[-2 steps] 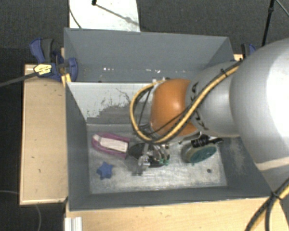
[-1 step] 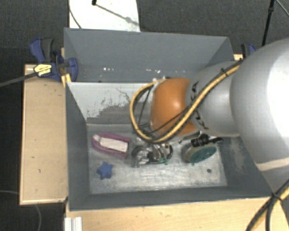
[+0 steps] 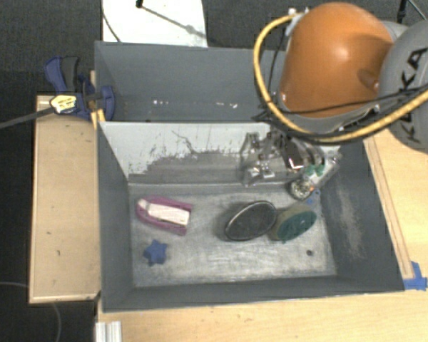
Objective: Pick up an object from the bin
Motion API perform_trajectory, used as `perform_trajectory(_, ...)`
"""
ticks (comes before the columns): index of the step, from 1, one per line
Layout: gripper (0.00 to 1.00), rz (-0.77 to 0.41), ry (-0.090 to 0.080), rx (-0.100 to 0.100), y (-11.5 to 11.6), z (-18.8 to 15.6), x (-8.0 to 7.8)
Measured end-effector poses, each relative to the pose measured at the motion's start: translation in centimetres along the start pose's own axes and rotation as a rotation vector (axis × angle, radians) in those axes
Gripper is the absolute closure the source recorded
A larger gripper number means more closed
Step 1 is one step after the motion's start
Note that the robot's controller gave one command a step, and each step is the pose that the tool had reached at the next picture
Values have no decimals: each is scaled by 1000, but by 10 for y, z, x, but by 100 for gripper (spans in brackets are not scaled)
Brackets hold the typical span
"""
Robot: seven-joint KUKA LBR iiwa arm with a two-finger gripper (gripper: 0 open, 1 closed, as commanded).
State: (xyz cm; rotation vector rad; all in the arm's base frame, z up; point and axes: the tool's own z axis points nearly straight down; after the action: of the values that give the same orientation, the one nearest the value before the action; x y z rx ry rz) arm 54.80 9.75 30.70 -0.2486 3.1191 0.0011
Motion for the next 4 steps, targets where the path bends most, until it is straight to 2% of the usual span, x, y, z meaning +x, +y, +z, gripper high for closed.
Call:
perform_trajectory(1, 100, 148, 6, 0, -4, 5, -4)
perform_trajectory(2, 100, 571, 14, 4, 11, 106, 10)
perform_trajectory(3, 100, 571, 11, 3, 11, 105, 9)
perform_trajectory(4, 100, 579, 16, 5, 12, 164, 11)
